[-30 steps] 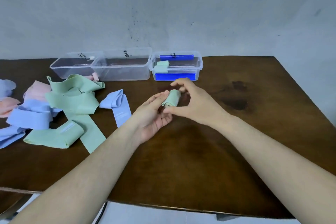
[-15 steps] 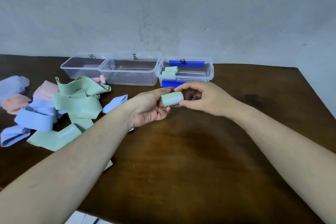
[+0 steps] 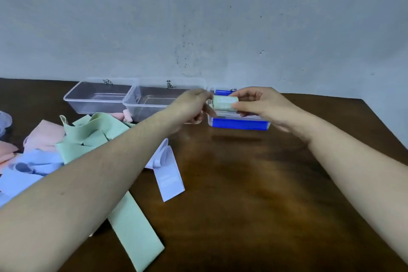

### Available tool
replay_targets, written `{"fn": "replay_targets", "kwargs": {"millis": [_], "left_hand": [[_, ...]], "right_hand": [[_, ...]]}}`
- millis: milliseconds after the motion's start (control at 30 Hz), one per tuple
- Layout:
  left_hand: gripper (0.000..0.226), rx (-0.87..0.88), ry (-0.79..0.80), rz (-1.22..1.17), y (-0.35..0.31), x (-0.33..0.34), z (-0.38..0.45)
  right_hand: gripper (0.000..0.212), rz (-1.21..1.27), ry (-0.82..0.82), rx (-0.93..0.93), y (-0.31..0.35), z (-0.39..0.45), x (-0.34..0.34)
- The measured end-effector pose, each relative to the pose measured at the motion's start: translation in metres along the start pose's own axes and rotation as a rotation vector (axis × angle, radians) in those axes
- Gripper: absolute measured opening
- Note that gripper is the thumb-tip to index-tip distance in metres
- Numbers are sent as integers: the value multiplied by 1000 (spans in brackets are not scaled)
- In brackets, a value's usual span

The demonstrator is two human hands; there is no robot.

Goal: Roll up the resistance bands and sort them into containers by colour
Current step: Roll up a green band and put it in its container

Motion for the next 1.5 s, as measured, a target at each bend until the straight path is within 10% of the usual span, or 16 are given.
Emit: {"fn": "replay_targets", "kwargs": {"millis": [433, 1500], "left_hand": [[35, 433, -178, 1203, -12, -15, 39], [24, 464, -94, 1183, -10, -7, 45]], "right_hand": [[22, 2, -19, 477, -46, 67, -22], [23, -322, 135, 664, -74, 97, 2]]}}
Point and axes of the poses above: each hand's wrist, its own z-axis towards the middle knuckle, its own x-axis out of the palm, y = z × x, the point moved 9 cm from there along z, towards the middle knuckle, and after that the axes turned 10 degrees about y, right-handed, at the moved point
